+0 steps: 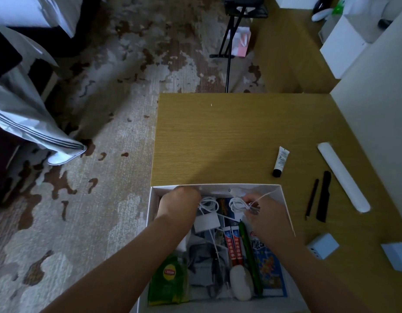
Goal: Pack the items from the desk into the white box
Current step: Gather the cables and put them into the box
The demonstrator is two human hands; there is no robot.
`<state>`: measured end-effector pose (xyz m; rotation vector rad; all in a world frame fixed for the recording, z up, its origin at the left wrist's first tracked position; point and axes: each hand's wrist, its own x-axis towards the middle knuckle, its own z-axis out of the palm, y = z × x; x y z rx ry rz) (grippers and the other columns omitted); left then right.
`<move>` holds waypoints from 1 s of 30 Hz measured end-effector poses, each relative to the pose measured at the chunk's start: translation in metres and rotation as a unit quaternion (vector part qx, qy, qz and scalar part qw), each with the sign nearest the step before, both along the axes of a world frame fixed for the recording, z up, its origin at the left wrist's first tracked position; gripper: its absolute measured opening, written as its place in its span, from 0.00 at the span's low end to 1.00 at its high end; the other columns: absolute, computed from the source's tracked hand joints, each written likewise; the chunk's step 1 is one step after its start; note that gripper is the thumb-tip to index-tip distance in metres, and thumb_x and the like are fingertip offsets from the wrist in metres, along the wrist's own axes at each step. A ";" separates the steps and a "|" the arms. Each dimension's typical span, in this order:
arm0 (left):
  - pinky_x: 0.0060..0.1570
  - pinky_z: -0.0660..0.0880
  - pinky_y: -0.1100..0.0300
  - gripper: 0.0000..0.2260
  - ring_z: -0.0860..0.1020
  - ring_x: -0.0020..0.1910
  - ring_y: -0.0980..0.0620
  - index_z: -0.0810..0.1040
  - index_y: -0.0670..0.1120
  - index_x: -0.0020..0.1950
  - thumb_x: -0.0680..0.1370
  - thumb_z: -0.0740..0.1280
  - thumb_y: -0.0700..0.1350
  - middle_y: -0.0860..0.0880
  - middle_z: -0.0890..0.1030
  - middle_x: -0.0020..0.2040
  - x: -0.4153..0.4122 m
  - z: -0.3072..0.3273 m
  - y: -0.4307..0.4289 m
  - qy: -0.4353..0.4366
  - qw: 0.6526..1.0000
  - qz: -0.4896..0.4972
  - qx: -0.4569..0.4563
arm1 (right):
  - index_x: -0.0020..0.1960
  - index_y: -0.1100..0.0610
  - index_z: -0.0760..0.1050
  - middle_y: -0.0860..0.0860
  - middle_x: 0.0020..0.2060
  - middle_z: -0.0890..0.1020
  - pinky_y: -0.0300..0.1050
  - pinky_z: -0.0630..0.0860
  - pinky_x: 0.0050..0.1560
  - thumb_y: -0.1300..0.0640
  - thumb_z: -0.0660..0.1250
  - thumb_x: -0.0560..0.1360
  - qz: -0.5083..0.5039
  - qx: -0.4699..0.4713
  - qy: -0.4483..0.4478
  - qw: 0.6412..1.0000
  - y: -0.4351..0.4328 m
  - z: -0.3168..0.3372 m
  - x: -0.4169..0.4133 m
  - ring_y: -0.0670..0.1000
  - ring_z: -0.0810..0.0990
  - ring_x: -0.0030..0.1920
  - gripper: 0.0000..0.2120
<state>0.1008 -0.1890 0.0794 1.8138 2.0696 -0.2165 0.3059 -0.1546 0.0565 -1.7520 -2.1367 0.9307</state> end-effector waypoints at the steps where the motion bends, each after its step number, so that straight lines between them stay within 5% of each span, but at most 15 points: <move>1: 0.52 0.78 0.54 0.16 0.78 0.56 0.50 0.78 0.50 0.59 0.76 0.62 0.36 0.50 0.80 0.58 0.000 -0.001 0.002 0.001 1.000 0.006 0.005 | 0.49 0.48 0.78 0.41 0.36 0.76 0.30 0.68 0.38 0.62 0.69 0.71 -0.004 -0.003 0.001 1.000 -0.001 0.002 -0.001 0.38 0.75 0.38 0.12; 5: 0.53 0.78 0.54 0.15 0.78 0.56 0.49 0.79 0.51 0.59 0.76 0.62 0.36 0.50 0.80 0.58 0.001 -0.004 0.003 0.004 1.000 0.006 0.007 | 0.45 0.39 0.73 0.36 0.35 0.75 0.26 0.64 0.34 0.58 0.68 0.71 0.011 -0.014 -0.008 1.000 -0.007 0.005 -0.002 0.33 0.74 0.38 0.13; 9: 0.53 0.79 0.53 0.15 0.78 0.56 0.48 0.79 0.50 0.59 0.77 0.62 0.37 0.48 0.79 0.59 0.000 -0.009 0.000 0.005 1.000 -0.010 0.000 | 0.48 0.46 0.77 0.44 0.41 0.79 0.26 0.67 0.35 0.60 0.68 0.72 0.036 -0.027 -0.004 0.999 -0.015 0.003 -0.006 0.37 0.77 0.40 0.09; 13: 0.54 0.78 0.53 0.15 0.78 0.58 0.49 0.78 0.49 0.60 0.76 0.62 0.37 0.49 0.78 0.61 -0.002 -0.007 -0.001 -0.030 0.999 -0.007 -0.006 | 0.49 0.47 0.79 0.38 0.38 0.73 0.24 0.69 0.31 0.62 0.68 0.72 0.064 0.001 0.000 0.998 -0.022 0.011 -0.008 0.37 0.75 0.37 0.11; 17: 0.52 0.79 0.54 0.13 0.78 0.56 0.51 0.79 0.51 0.59 0.78 0.60 0.41 0.51 0.80 0.58 -0.005 -0.002 -0.009 -0.036 0.998 -0.005 0.044 | 0.51 0.47 0.78 0.44 0.45 0.75 0.22 0.68 0.37 0.60 0.68 0.72 0.079 0.011 0.007 0.997 -0.026 0.017 -0.008 0.39 0.74 0.41 0.11; 23: 0.47 0.74 0.60 0.11 0.77 0.53 0.52 0.79 0.51 0.56 0.78 0.60 0.45 0.51 0.79 0.55 -0.011 0.012 -0.026 -0.087 0.982 0.041 0.160 | 0.45 0.44 0.75 0.35 0.33 0.75 0.21 0.68 0.36 0.60 0.69 0.72 0.051 0.050 0.092 0.993 -0.028 0.030 -0.008 0.29 0.75 0.39 0.11; 27: 0.46 0.72 0.63 0.10 0.77 0.52 0.53 0.80 0.50 0.55 0.77 0.61 0.43 0.50 0.78 0.57 -0.009 0.019 -0.032 -0.120 0.975 0.058 0.179 | 0.49 0.49 0.78 0.48 0.38 0.81 0.32 0.67 0.31 0.61 0.64 0.73 0.056 0.063 -0.002 0.996 -0.017 0.020 -0.005 0.43 0.77 0.37 0.09; 30: 0.51 0.77 0.57 0.11 0.76 0.55 0.51 0.79 0.49 0.56 0.77 0.61 0.42 0.49 0.77 0.58 -0.003 0.022 -0.035 -0.127 0.978 0.043 0.156 | 0.52 0.53 0.79 0.52 0.44 0.81 0.41 0.72 0.40 0.65 0.64 0.72 0.115 0.112 -0.080 0.984 -0.010 0.015 -0.009 0.51 0.77 0.43 0.12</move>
